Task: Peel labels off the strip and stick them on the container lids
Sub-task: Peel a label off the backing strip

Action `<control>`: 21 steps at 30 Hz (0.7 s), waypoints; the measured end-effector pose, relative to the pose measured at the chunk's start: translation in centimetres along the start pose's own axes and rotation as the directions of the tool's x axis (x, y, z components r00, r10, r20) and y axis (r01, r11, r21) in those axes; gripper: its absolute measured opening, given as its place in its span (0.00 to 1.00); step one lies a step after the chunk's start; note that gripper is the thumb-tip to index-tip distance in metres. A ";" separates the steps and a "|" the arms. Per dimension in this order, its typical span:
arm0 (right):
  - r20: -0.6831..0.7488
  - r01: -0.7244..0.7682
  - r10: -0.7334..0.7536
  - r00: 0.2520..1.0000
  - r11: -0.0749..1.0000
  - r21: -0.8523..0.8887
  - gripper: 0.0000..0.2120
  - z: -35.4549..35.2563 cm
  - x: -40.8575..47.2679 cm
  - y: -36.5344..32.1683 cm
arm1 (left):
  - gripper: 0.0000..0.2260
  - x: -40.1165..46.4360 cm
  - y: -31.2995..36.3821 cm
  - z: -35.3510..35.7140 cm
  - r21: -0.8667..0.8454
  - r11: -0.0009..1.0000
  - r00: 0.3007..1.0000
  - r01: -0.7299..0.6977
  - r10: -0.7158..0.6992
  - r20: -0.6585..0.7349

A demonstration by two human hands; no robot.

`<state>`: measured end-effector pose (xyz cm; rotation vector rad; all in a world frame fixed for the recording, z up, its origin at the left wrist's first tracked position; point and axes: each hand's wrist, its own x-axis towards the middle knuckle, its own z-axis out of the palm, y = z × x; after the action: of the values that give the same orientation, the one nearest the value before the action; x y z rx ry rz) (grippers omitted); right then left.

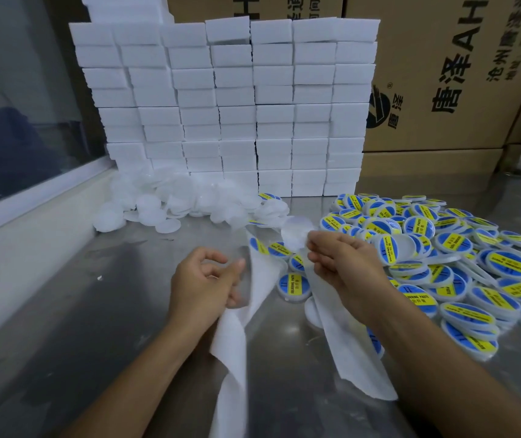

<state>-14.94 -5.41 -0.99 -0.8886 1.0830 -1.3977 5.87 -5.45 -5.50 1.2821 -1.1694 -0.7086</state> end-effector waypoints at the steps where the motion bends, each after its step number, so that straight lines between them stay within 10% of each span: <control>1: -0.006 0.024 -0.024 1.000 1.000 0.013 0.02 0.1 0.0 0.0 | 0.13 0.6 -0.2 -0.3 0.024 1.000 0.999 -0.014 0.015 -0.053; 8: -0.026 0.262 -0.267 0.963 0.956 -0.130 0.07 1.1 -0.8 -0.3 | 0.05 8.1 -2.5 -2.7 0.512 0.858 0.983 0.046 0.052 -0.176; 12: 0.027 0.396 -0.398 0.917 0.903 -0.166 0.06 1.7 -1.2 -0.2 | 0.26 12.0 -3.8 -4.0 0.834 0.551 1.000 0.022 -0.018 -0.014; 17: 0.075 0.519 -0.515 0.854 0.830 -0.207 0.10 2.1 -1.2 0.1 | 0.21 14.5 -4.2 -4.7 0.946 0.322 0.987 0.049 -0.159 0.003; 21: 0.084 0.547 -0.546 0.834 0.798 -0.253 0.07 1.9 -1.0 0.1 | 0.16 15.4 -3.9 -4.5 0.946 0.323 0.995 0.041 -0.100 -0.009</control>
<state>-13.02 -4.62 -0.44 -1.4942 1.0693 -1.7378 15.59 -18.76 -4.73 2.3336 -1.6705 0.0135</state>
